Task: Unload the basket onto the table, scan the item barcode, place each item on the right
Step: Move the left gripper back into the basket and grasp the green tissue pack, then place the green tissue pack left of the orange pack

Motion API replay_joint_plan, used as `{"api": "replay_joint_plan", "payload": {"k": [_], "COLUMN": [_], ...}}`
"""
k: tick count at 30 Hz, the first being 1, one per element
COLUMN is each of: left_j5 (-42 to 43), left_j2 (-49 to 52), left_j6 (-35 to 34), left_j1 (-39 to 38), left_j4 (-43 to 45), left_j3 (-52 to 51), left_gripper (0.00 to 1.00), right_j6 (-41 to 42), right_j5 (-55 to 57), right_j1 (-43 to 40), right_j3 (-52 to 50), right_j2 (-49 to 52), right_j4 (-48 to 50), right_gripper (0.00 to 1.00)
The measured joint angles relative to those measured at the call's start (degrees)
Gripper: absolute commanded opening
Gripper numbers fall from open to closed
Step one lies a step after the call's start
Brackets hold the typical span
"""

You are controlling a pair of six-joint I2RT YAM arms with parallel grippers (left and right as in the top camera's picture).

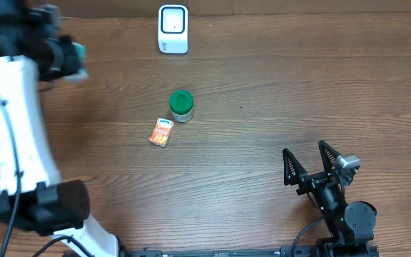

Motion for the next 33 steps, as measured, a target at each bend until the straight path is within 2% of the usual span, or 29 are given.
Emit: {"api": "replay_joint_plan", "payload": {"k": [4, 11, 13, 17, 22, 26, 33], "left_j5": [-3.7, -5.9, -6.0, -6.0, -5.4, -5.0, -4.6], "left_j2": [0.8, 1.4, 1.4, 1.4, 1.4, 1.3, -5.6], "left_j6": [-0.3, -2.3, -2.8, -4.0, -4.6, -4.9, -6.3], "left_j1": [-5.5, -10.2, -11.4, -13.1, -14.1, -14.1, -12.9], "left_j4": [10.0, 27.6, 33.0, 40.2, 41.7, 38.4, 29.2], "left_j3": [-15.3, -36.6, -41.4, -47.9, -49.2, -48.0, -35.1], "left_gripper": [0.22, 0.31, 0.40, 0.64, 0.64, 0.64, 0.70], "right_j6": [0.0, 0.0, 0.0, 0.0, 0.0, 0.0, 0.0], "right_j5": [0.0, 0.0, 0.0, 0.0, 0.0, 0.0, 0.0], "right_j1": [0.0, 0.0, 0.0, 0.0, 0.0, 0.0, 0.0], "right_j3": [0.0, 0.0, 0.0, 0.0, 0.0, 0.0, 0.0], "right_j2": [0.0, 0.0, 0.0, 0.0, 0.0, 0.0, 0.0], "right_j4": [0.0, 0.0, 0.0, 0.0, 0.0, 0.0, 0.0], "right_gripper": [1.00, 1.00, 1.00, 1.00, 1.00, 1.00, 1.00]}}
